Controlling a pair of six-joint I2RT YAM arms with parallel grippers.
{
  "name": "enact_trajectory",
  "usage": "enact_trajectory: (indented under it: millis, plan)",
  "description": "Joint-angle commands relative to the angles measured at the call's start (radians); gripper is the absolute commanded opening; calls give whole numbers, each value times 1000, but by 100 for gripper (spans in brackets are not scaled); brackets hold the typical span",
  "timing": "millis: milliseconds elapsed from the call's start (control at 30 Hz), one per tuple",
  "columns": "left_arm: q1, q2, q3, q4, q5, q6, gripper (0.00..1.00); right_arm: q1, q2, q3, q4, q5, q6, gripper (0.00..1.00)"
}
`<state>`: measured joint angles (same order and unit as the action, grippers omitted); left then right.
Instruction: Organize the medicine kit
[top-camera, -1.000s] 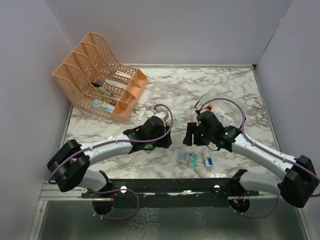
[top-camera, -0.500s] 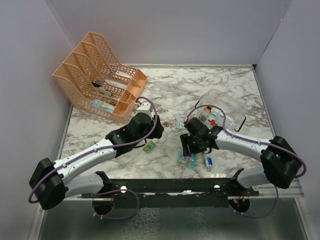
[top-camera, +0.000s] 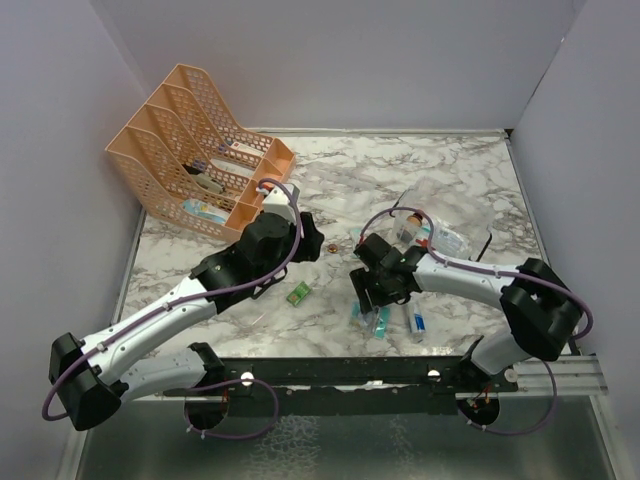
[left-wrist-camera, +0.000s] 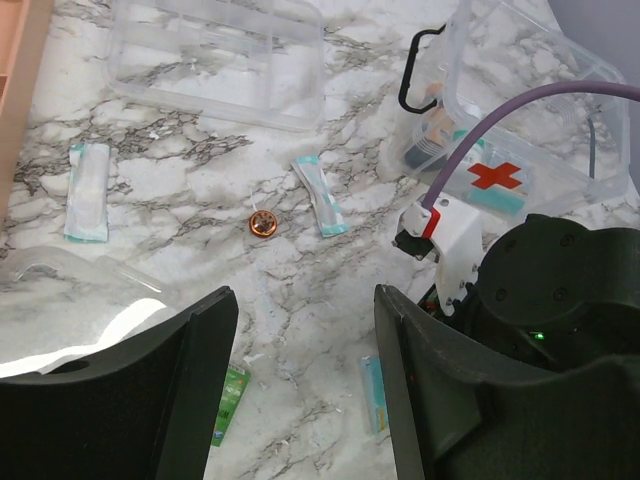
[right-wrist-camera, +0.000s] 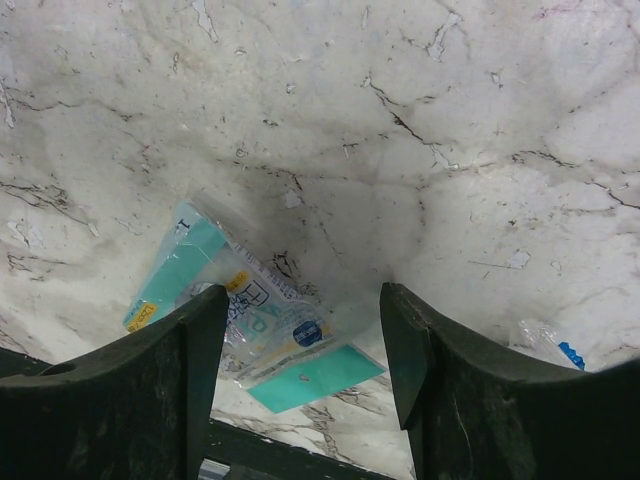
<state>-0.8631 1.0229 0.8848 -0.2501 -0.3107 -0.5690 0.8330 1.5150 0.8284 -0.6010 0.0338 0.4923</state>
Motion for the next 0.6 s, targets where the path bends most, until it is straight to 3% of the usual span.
enact_trajectory:
  millis: [0, 233, 567]
  plan:
    - [6, -10, 44, -27, -49, 42, 60, 8, 49, -2, -48, 124, 14, 63]
    - [7, -14, 36, -5, -55, 107, 60, 9, 70, 11, -63, 164, 81, 59]
    - [7, -67, -23, 39, -171, 153, 60, 8, 120, 61, -73, 192, 279, 57]
